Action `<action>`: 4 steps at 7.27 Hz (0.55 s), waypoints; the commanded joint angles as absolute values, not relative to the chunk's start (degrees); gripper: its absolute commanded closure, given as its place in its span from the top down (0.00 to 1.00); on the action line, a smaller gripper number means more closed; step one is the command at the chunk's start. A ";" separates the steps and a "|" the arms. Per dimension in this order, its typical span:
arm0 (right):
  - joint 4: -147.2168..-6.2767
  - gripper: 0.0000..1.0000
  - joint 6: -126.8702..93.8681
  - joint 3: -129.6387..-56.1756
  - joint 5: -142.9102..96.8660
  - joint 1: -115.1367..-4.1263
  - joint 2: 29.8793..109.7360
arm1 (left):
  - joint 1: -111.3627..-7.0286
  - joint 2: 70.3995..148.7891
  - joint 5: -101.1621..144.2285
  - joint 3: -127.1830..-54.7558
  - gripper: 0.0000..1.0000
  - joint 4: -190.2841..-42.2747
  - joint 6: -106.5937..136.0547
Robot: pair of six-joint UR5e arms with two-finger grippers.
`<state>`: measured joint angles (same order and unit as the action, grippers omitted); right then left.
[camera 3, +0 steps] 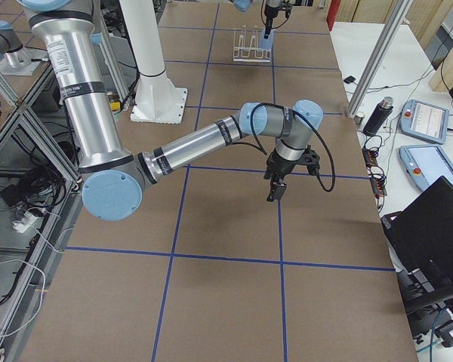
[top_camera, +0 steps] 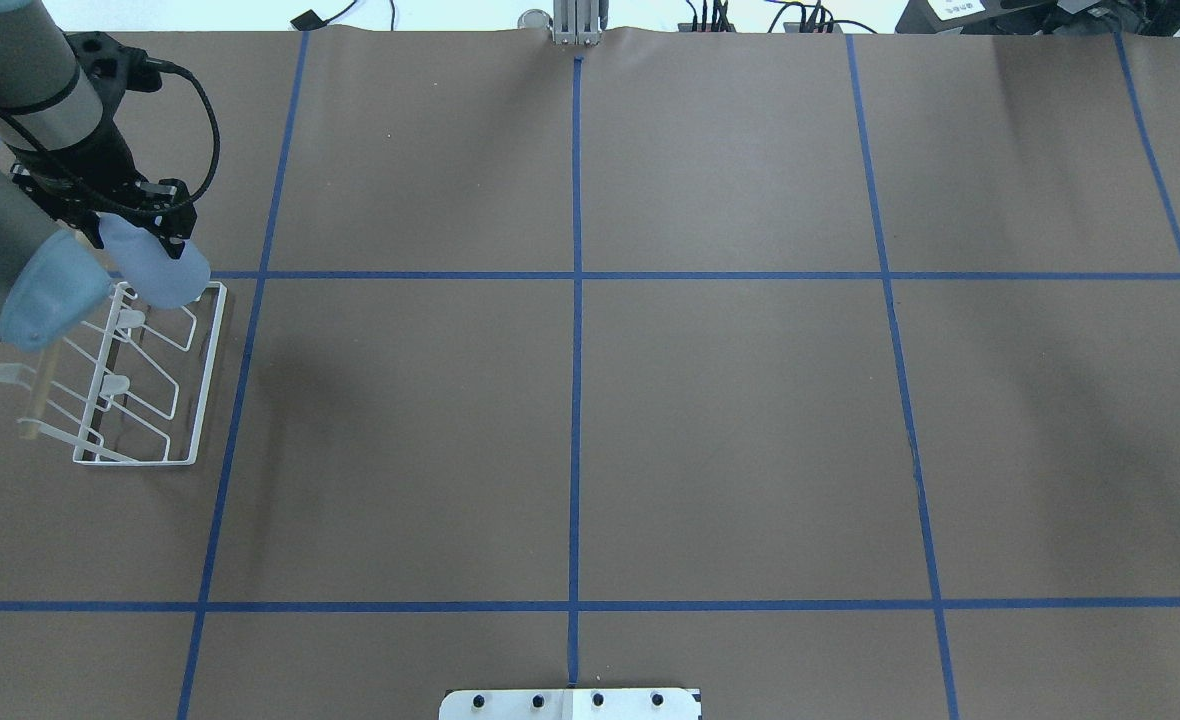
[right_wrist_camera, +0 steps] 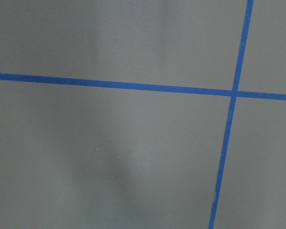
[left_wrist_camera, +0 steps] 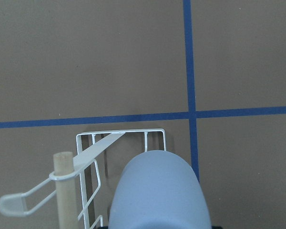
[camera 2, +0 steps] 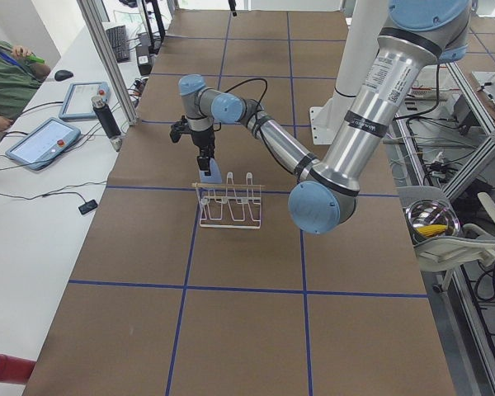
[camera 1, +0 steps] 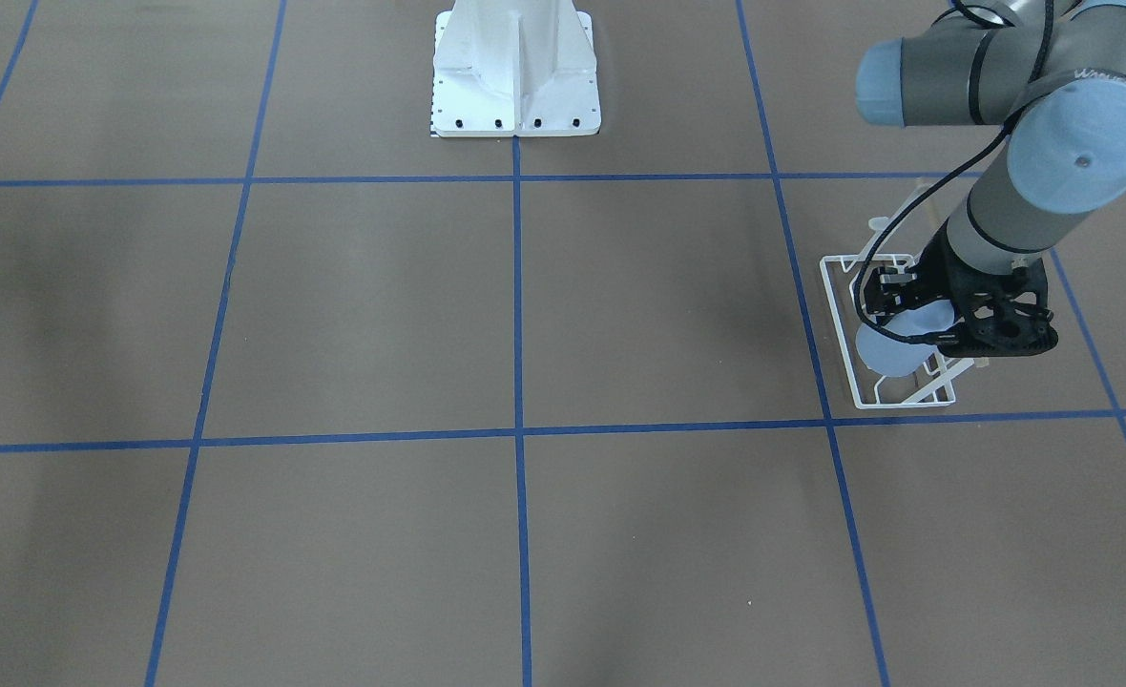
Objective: Hang cup on cup holder
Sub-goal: 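Lower the cup onto the rack's top hook with the left gripper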
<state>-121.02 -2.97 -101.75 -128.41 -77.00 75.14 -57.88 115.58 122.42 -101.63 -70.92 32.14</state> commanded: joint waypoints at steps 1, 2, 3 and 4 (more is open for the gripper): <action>-121.03 1.00 -2.99 -101.78 -128.41 -77.08 75.15 | -57.83 115.49 122.34 -101.16 0.00 -71.46 32.17; -121.03 1.00 -2.99 -101.78 -128.41 -76.99 75.15 | -57.92 115.49 122.26 -101.16 0.27 -71.37 32.08; -121.03 1.00 -3.08 -101.95 -128.67 -76.99 75.15 | -57.92 114.88 121.73 -101.42 0.99 -71.54 31.30; -121.03 1.00 -3.08 -101.95 -129.37 -76.99 75.15 | -58.09 114.61 120.08 -101.86 0.98 -71.46 28.42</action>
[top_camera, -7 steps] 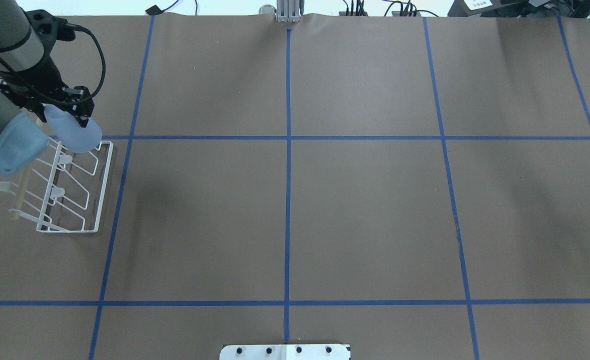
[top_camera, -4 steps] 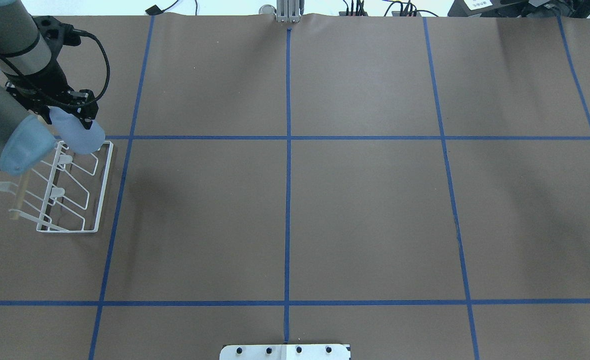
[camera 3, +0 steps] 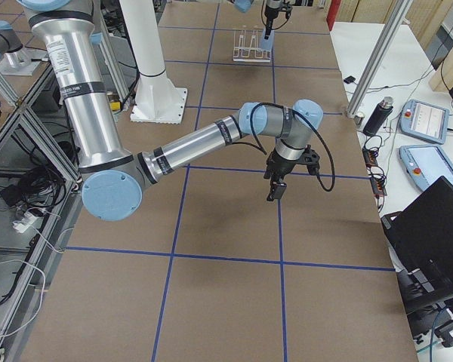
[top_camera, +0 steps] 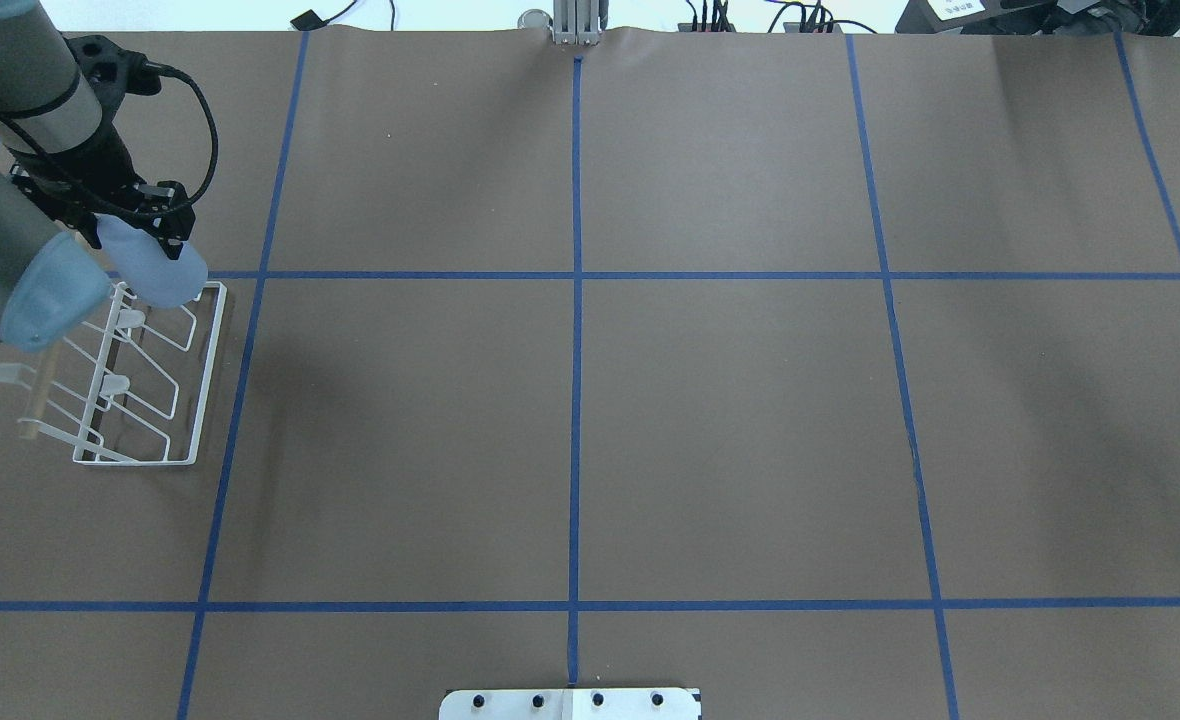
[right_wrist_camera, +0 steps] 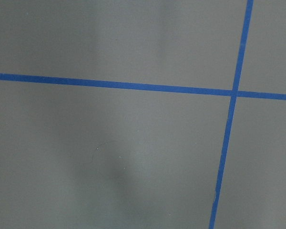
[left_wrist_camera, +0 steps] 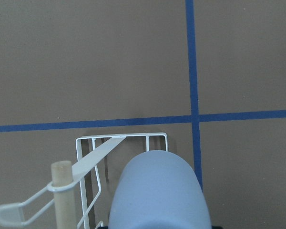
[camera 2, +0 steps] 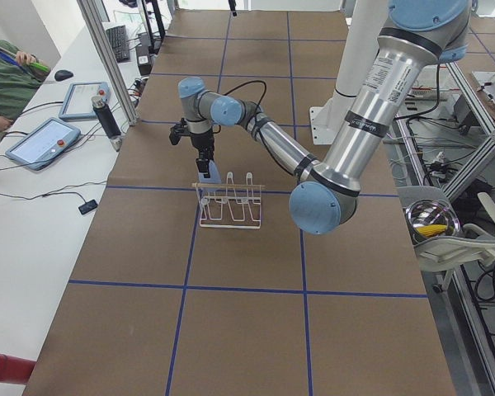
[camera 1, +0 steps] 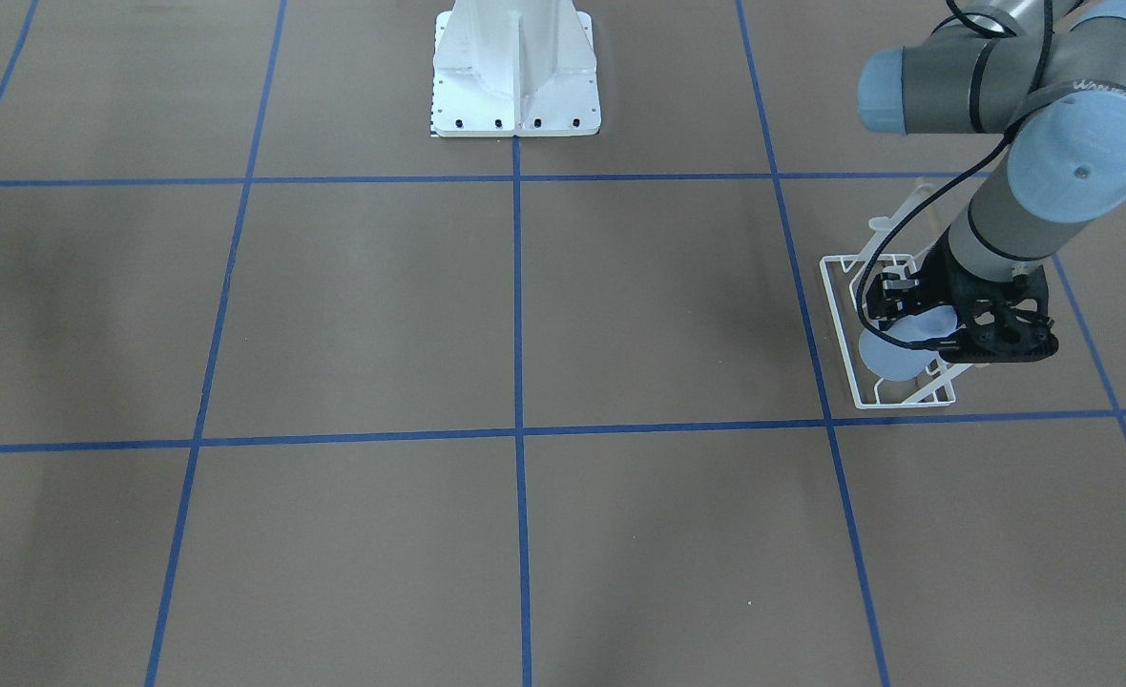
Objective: Hang cup on cup holder
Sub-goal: 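Open the left gripper to release the cup on the hook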
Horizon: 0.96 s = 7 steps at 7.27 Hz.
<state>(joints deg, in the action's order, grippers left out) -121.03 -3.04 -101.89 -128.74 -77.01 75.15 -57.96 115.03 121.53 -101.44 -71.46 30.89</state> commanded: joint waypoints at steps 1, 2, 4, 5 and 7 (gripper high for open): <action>-120.94 1.00 -3.08 -101.87 -129.37 -76.99 75.06 | -58.36 114.70 119.80 -101.87 0.98 -71.37 27.34; -120.94 1.00 -2.47 -101.69 -129.37 -77.08 75.15 | -58.71 114.87 119.79 -102.04 0.98 -71.28 27.16; -120.76 1.00 -2.37 -101.51 -129.11 -77.17 75.67 | -62.46 115.13 120.40 -102.13 0.98 -70.93 18.34; -120.41 1.00 -2.29 -101.25 -129.11 -77.60 75.85 | -64.75 114.88 120.58 -102.04 0.98 -70.93 15.06; -119.01 1.00 -3.24 -101.07 -129.02 -77.61 75.94 | -69.05 110.86 120.76 -102.91 0.99 -72.50 11.35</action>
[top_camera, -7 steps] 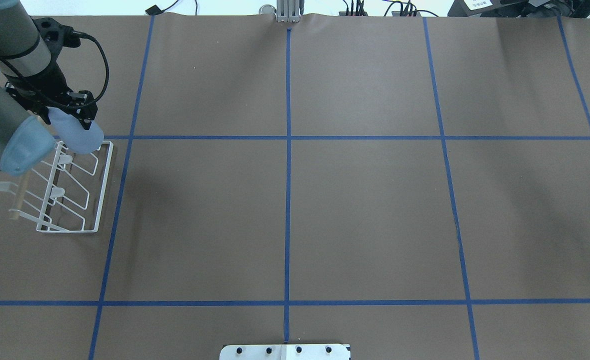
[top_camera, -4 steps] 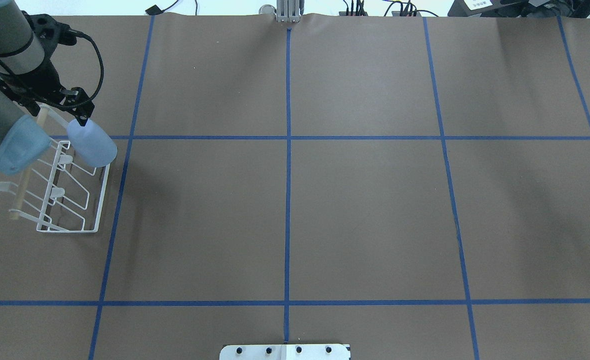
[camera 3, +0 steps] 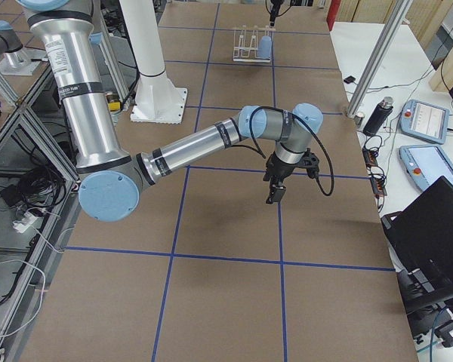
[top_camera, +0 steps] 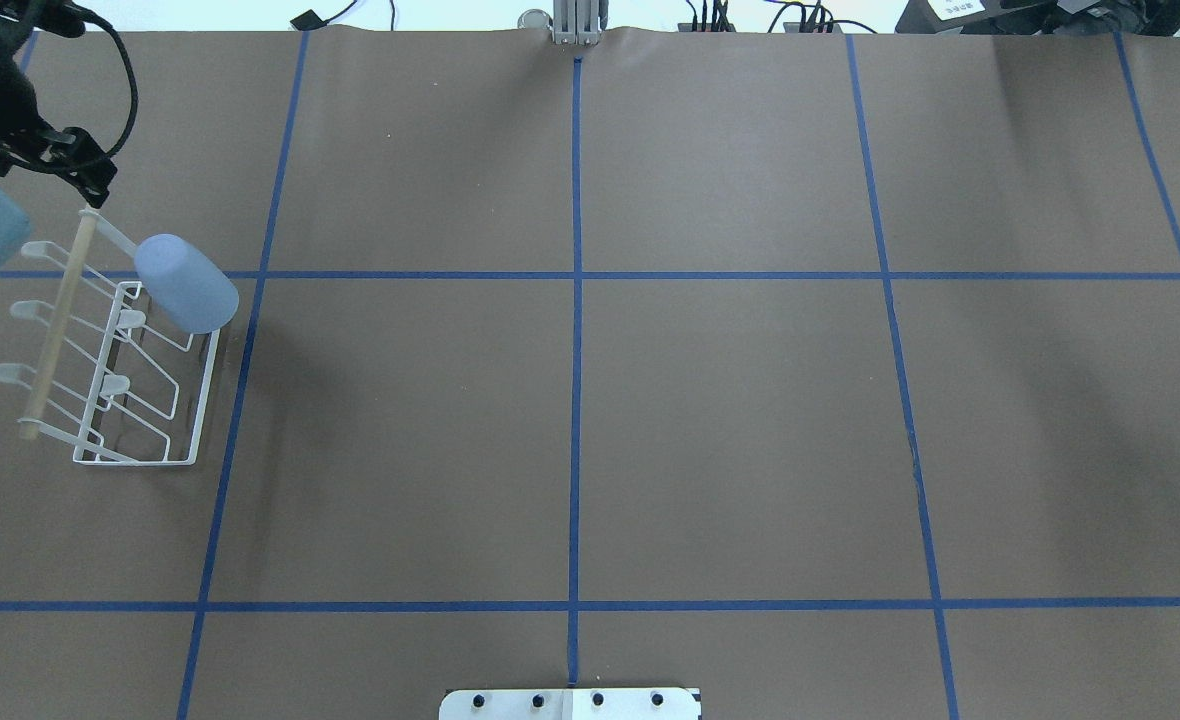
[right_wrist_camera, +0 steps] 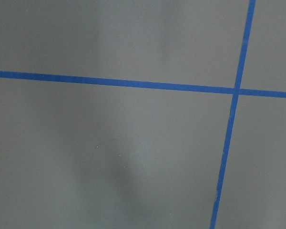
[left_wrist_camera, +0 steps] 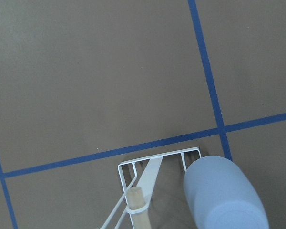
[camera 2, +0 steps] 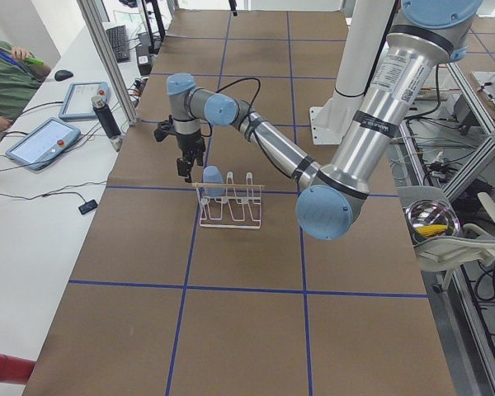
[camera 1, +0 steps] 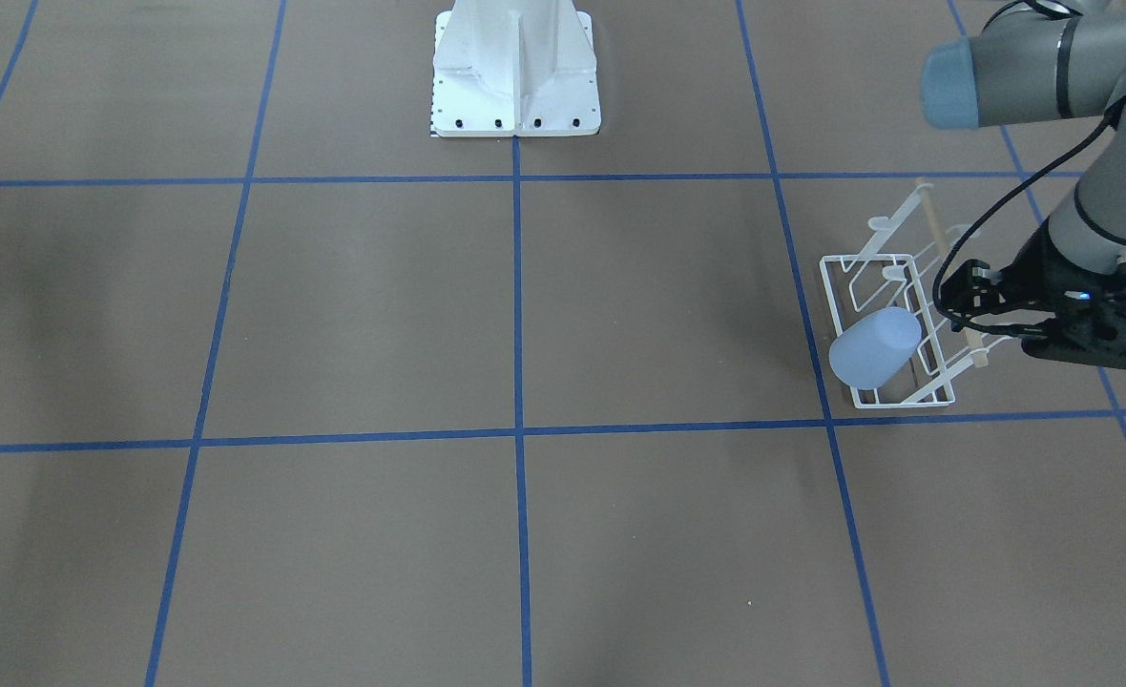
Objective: Hang cup on cup holder
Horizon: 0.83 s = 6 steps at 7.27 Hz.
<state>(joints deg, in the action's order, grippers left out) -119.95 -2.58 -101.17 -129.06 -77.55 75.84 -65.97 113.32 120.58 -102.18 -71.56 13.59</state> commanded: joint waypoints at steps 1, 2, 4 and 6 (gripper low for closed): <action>-115.44 1.00 -3.34 -100.90 -128.68 -77.61 75.50 | -73.00 109.44 122.50 -103.18 0.99 -75.21 9.86; -110.27 1.00 -3.08 -100.03 -128.41 -77.96 75.85 | -76.08 108.29 125.04 -103.10 0.99 -75.58 9.84; -102.97 1.00 -2.72 -99.67 -128.14 -79.36 82.24 | -79.26 105.32 124.72 -102.93 0.99 -79.94 9.84; -97.48 1.00 -3.25 -97.92 -128.15 -81.55 86.21 | -80.85 102.58 125.15 -97.23 0.99 -84.44 9.76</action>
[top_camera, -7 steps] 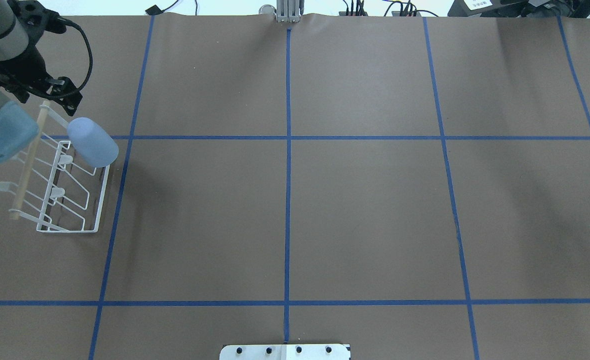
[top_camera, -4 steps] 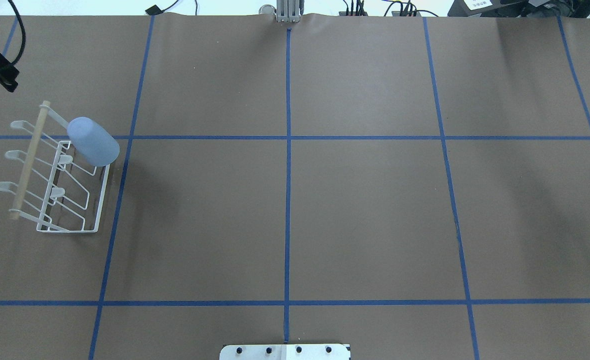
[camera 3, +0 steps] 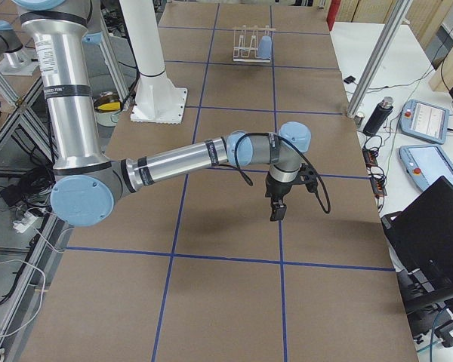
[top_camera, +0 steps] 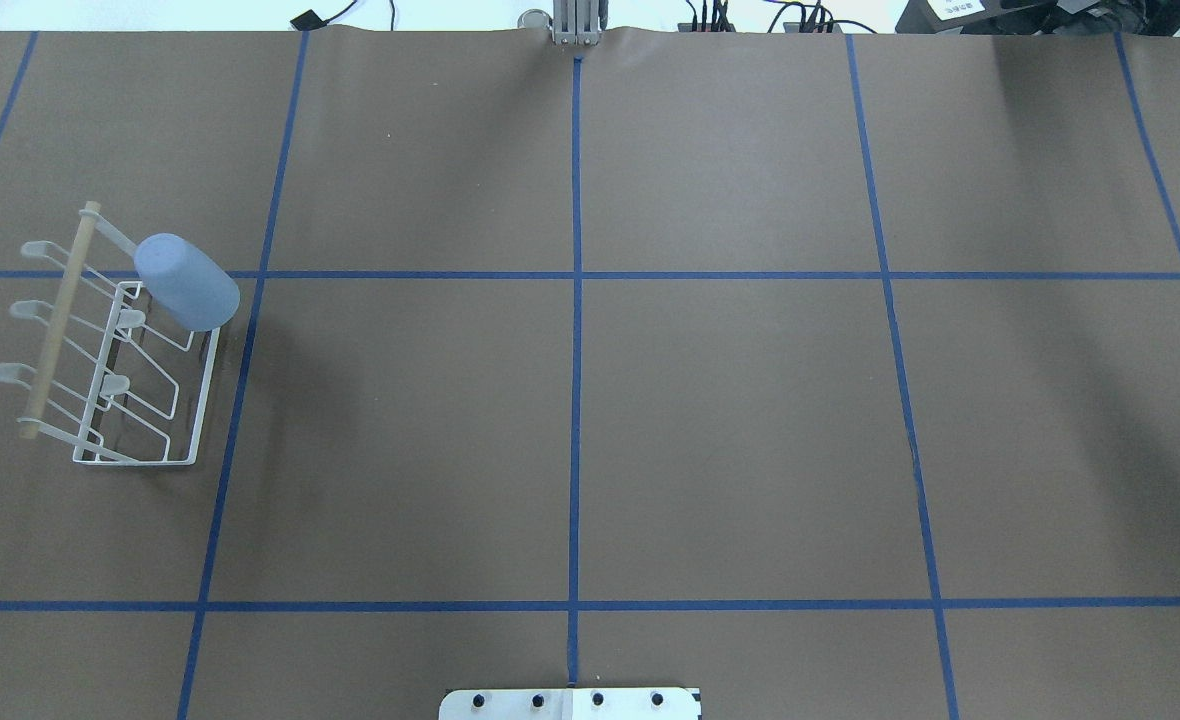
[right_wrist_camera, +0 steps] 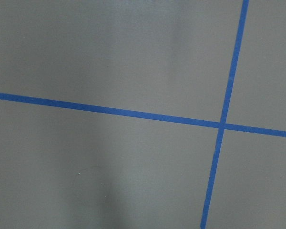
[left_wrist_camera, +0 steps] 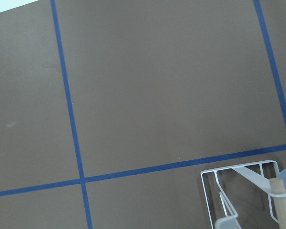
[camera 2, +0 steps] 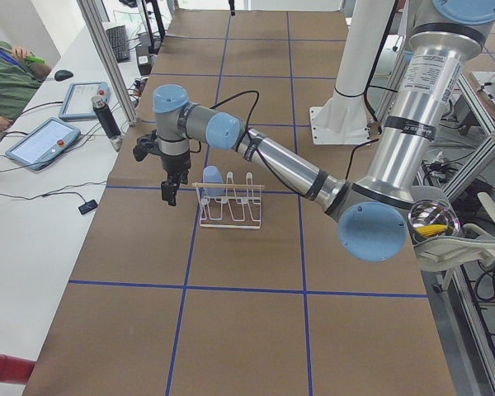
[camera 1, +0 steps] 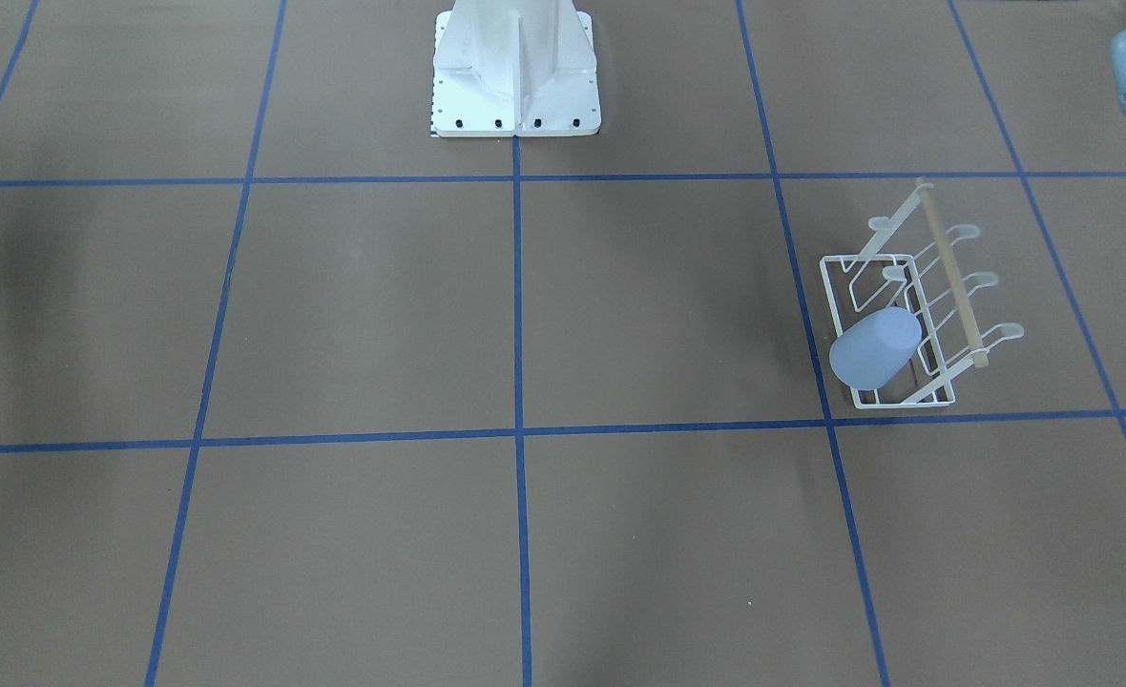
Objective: Hang cup on cup holder
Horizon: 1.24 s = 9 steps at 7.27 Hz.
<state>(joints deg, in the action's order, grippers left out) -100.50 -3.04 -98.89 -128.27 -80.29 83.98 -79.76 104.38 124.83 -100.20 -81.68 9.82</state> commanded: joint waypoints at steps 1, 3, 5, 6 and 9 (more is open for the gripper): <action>-97.47 1.00 -3.16 -97.30 -128.23 -82.95 86.31 | -80.86 100.65 125.07 -95.82 0.99 -85.94 9.76; -97.47 1.00 -2.47 -96.42 -128.58 -85.94 88.05 | -81.82 98.72 125.24 -91.59 0.99 -86.31 9.41; -97.38 1.00 -2.29 -96.50 -129.20 -88.32 90.08 | -87.95 98.00 132.04 -91.50 0.99 -86.31 1.09; -97.38 1.00 -2.20 -96.59 -129.63 -88.94 90.61 | -88.41 97.91 133.49 -91.32 0.99 -86.31 1.06; -97.38 1.00 -2.20 -97.03 -135.52 -91.05 91.76 | -88.68 94.57 134.03 -89.30 0.99 -87.19 0.62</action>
